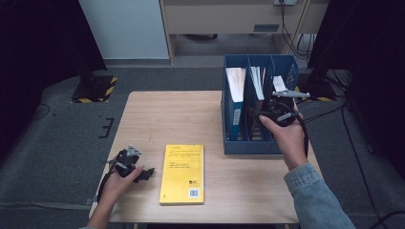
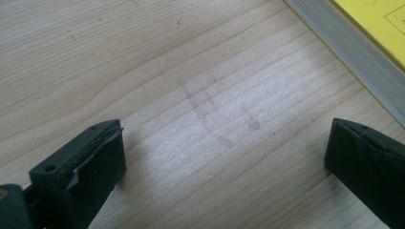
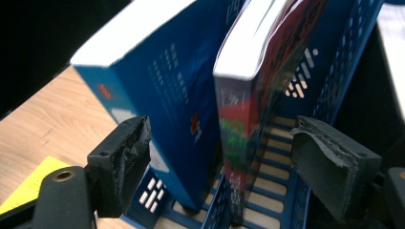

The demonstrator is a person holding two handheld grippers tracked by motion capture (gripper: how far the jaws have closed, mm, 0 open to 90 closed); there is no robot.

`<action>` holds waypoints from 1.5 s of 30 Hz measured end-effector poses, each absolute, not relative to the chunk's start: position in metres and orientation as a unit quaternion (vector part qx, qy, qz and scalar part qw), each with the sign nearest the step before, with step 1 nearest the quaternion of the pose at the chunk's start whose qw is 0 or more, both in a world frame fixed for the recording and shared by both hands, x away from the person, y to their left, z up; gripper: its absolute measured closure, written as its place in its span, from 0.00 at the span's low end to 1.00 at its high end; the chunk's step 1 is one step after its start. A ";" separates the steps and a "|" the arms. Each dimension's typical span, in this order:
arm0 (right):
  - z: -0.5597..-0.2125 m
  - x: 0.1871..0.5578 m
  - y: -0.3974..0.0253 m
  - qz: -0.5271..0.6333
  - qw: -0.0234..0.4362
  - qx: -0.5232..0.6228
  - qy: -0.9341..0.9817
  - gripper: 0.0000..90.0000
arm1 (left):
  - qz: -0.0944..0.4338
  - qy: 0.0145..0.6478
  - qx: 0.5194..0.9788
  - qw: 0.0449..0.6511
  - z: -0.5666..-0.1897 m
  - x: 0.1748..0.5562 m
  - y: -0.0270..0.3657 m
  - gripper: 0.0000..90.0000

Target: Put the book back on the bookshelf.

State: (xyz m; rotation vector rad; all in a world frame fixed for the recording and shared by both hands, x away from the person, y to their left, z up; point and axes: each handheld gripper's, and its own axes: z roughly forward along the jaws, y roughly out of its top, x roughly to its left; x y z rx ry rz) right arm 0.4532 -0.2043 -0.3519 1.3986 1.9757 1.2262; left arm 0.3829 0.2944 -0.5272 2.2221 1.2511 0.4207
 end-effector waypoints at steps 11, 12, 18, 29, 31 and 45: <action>-0.366 0.435 -0.199 0.446 0.200 0.504 0.712 0.22 | 0.159 0.464 0.825 0.279 -0.528 0.382 0.295 0.00; -0.369 0.432 -0.198 0.449 0.200 0.502 0.712 0.22 | 0.160 0.465 0.824 0.282 -0.528 0.382 0.295 0.00; -0.384 0.417 -0.194 0.470 0.182 0.499 0.705 0.24 | 0.163 0.467 0.821 0.286 -0.529 0.381 0.295 0.00; -0.405 0.397 -0.181 0.471 0.176 0.474 0.723 0.21 | 0.170 0.458 0.818 0.304 -0.532 0.382 0.295 0.00; -0.409 0.393 -0.178 0.471 0.173 0.469 0.727 0.21 | 0.172 0.460 0.816 0.306 -0.533 0.381 0.295 0.00; -0.434 0.377 -0.155 0.446 0.163 0.456 0.753 0.18 | 0.174 0.461 0.814 0.308 -0.533 0.381 0.292 0.00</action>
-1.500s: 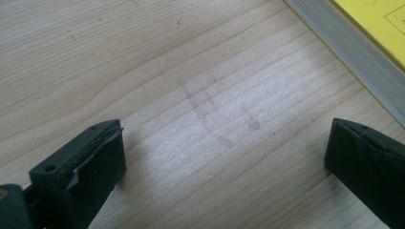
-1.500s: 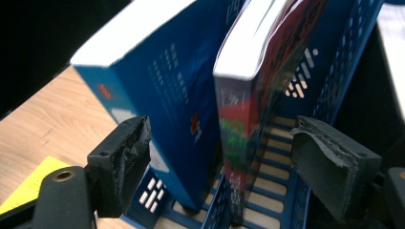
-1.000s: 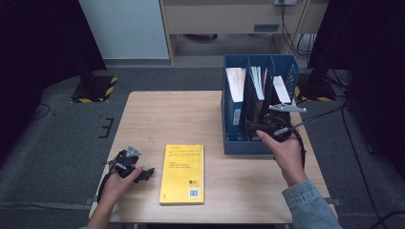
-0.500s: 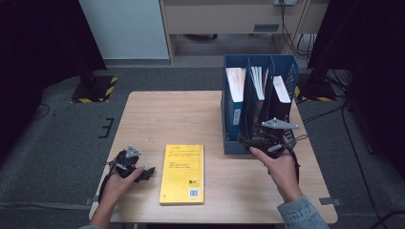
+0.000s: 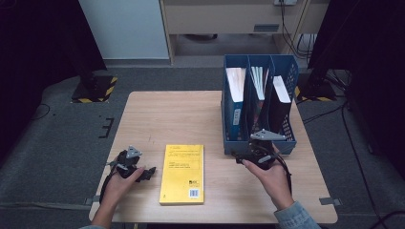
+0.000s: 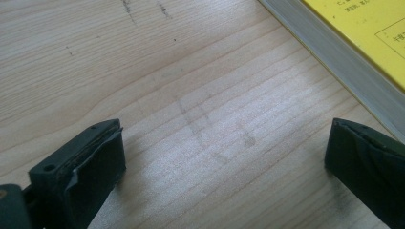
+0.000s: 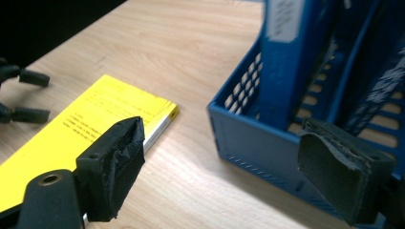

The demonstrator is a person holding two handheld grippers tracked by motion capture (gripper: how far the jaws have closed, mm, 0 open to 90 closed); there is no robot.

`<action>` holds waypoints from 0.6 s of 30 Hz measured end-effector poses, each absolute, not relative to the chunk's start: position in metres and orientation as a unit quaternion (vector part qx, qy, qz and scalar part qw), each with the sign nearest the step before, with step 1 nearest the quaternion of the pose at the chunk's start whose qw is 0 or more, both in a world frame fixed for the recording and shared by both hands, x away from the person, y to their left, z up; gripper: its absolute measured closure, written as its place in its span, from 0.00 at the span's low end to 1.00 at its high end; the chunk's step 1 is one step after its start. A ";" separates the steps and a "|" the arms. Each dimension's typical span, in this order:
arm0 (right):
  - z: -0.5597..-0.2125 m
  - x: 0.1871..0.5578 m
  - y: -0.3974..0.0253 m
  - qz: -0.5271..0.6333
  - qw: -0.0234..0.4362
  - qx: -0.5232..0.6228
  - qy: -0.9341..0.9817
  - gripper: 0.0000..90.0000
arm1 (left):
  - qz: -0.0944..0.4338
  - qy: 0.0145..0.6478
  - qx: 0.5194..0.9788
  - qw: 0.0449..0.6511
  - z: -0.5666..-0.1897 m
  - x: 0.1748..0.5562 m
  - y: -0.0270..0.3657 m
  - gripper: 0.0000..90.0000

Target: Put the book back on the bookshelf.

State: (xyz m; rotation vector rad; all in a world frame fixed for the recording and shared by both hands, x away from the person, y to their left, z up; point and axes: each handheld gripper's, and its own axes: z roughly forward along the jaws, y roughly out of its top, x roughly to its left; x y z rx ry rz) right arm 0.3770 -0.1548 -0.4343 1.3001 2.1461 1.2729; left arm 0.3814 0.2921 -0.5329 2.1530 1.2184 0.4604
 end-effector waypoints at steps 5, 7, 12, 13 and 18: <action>-0.443 0.370 -0.136 0.441 0.160 0.440 0.766 0.17 | 0.174 0.462 0.814 0.307 -0.533 0.381 0.292 0.00; -0.445 0.368 -0.129 0.439 0.157 0.439 0.768 0.16 | 0.174 0.462 0.814 0.307 -0.533 0.381 0.292 0.00; -0.454 0.363 -0.111 0.443 0.134 0.422 0.779 0.17 | 0.173 0.461 0.814 0.306 -0.533 0.381 0.292 0.00; -0.456 0.363 -0.109 0.440 0.129 0.420 0.783 0.17 | 0.173 0.461 0.815 0.306 -0.533 0.381 0.292 0.00; -0.471 0.359 -0.093 0.397 0.111 0.405 0.816 0.12 | 0.174 0.462 0.814 0.306 -0.533 0.381 0.291 0.00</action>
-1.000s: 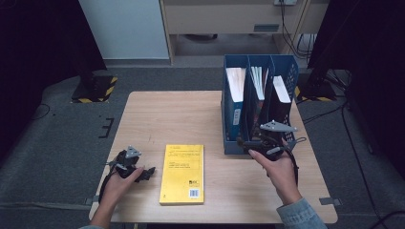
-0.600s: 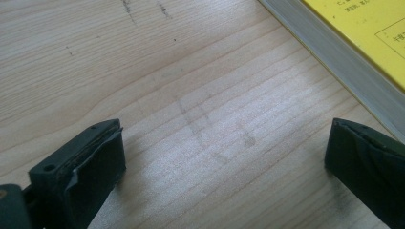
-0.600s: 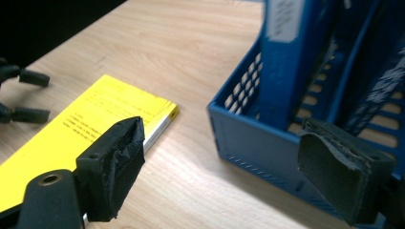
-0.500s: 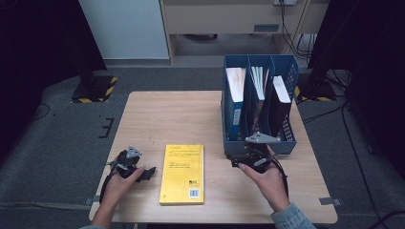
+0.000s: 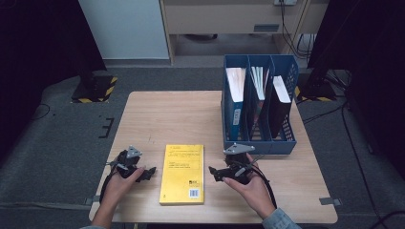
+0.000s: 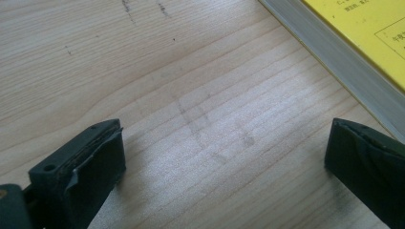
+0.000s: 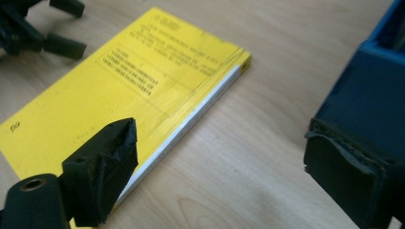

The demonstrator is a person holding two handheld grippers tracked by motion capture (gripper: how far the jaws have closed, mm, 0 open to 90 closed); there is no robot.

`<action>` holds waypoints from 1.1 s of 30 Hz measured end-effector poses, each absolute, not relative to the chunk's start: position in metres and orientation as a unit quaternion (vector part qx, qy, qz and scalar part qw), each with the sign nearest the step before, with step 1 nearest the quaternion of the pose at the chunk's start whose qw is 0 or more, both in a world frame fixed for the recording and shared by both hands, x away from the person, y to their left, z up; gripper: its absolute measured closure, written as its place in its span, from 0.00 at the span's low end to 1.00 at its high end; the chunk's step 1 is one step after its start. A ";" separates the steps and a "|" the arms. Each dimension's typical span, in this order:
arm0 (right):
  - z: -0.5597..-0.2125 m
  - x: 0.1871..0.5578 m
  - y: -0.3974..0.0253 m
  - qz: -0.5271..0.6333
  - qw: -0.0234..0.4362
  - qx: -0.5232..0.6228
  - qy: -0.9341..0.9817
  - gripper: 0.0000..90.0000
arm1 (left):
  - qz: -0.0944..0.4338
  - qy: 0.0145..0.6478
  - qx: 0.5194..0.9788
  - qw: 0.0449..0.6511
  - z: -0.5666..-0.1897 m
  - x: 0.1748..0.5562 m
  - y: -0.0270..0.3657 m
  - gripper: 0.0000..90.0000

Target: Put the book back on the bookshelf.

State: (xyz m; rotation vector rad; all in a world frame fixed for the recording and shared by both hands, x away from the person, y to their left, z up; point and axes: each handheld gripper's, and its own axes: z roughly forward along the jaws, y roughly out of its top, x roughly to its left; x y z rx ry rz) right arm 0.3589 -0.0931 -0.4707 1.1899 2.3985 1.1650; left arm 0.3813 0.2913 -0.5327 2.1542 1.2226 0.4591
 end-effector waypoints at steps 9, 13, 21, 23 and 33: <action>-0.489 0.360 -0.075 0.375 0.118 0.388 0.833 0.10 | 0.172 0.460 0.816 0.306 -0.533 0.382 0.291 0.00; -0.498 0.365 -0.072 0.367 0.114 0.390 0.837 0.09 | 0.172 0.460 0.816 0.305 -0.532 0.382 0.290 0.00; -0.511 0.364 -0.063 0.372 0.070 0.373 0.847 0.16 | 0.169 0.460 0.818 0.303 -0.532 0.381 0.287 0.00; -0.514 0.363 -0.059 0.366 0.061 0.370 0.852 0.20 | 0.169 0.459 0.818 0.303 -0.532 0.381 0.287 0.00; -0.522 0.363 -0.051 0.370 0.044 0.370 0.851 0.21 | 0.167 0.454 0.821 0.304 -0.530 0.382 0.285 0.02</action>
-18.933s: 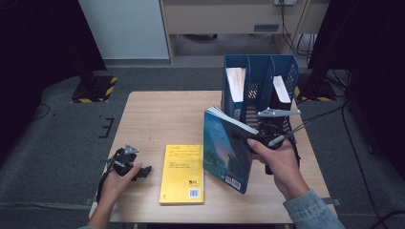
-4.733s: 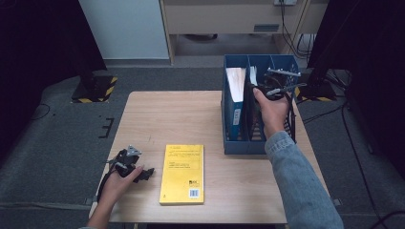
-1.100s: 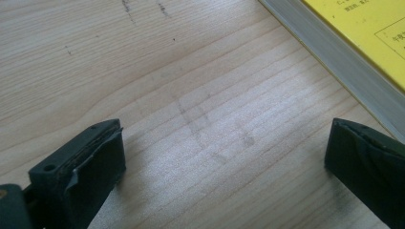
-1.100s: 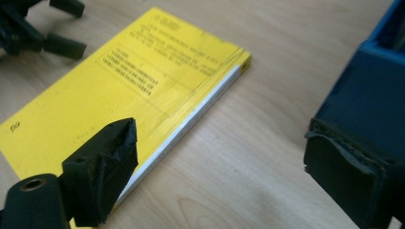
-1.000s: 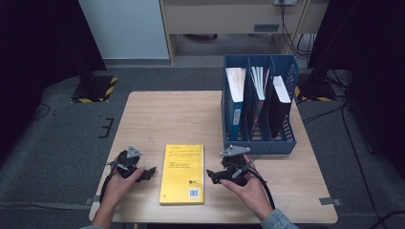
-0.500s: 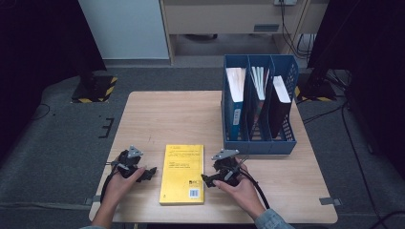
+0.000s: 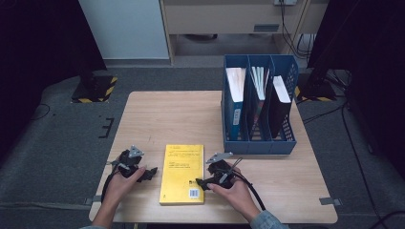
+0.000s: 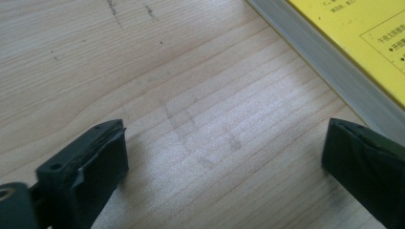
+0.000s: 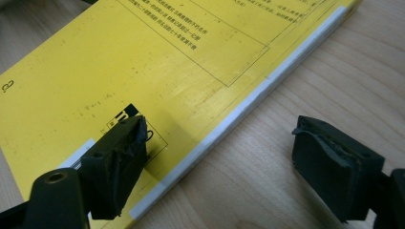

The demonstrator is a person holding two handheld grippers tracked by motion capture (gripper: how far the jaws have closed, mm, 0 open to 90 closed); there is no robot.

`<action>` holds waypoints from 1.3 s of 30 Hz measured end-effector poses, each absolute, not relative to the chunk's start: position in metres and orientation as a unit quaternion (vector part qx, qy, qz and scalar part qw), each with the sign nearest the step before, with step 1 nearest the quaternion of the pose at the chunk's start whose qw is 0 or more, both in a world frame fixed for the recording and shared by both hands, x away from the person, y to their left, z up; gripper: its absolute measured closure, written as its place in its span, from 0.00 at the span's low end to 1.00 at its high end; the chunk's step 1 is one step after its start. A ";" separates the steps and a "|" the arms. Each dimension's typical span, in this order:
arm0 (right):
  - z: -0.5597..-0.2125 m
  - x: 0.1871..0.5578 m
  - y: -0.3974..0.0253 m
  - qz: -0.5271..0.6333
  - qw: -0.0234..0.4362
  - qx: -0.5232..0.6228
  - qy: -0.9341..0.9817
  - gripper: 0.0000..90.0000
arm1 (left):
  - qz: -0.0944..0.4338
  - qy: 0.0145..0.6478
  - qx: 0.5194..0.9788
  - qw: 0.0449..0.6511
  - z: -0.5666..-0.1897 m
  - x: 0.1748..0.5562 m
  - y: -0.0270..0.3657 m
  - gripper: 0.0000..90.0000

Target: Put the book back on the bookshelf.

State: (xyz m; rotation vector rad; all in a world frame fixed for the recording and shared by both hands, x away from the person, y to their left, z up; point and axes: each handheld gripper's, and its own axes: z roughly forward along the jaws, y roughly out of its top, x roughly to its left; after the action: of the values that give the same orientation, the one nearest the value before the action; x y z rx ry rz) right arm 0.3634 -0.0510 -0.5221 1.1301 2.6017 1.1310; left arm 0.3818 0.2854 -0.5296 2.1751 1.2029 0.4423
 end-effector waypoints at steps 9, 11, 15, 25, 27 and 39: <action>-0.525 0.360 -0.043 0.372 0.029 0.366 0.852 0.16 | 0.145 0.445 0.812 0.349 -0.516 0.375 0.273 0.05; -0.525 0.360 -0.043 0.372 0.031 0.366 0.852 0.15 | 0.140 0.443 0.808 0.361 -0.514 0.372 0.270 0.05; -0.527 0.358 -0.041 0.377 0.037 0.367 0.849 0.14 | 0.122 0.434 0.810 0.374 -0.511 0.368 0.262 0.05; -0.530 0.353 -0.040 0.392 0.047 0.354 0.848 0.14 | 0.093 0.412 0.826 0.374 -0.516 0.357 0.237 0.06; -0.530 0.351 -0.038 0.392 0.043 0.351 0.850 0.14 | 0.087 0.413 0.829 0.367 -0.519 0.358 0.234 0.07; -0.530 0.348 -0.033 0.394 0.039 0.346 0.850 0.14 | 0.064 0.414 0.830 0.370 -0.525 0.363 0.226 0.10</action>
State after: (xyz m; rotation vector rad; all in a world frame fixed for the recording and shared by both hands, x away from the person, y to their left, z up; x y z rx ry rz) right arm 0.3482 -0.0332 -0.5302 1.0613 2.6062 1.2092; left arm 0.3632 0.2258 -0.5250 2.1292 1.0612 0.1632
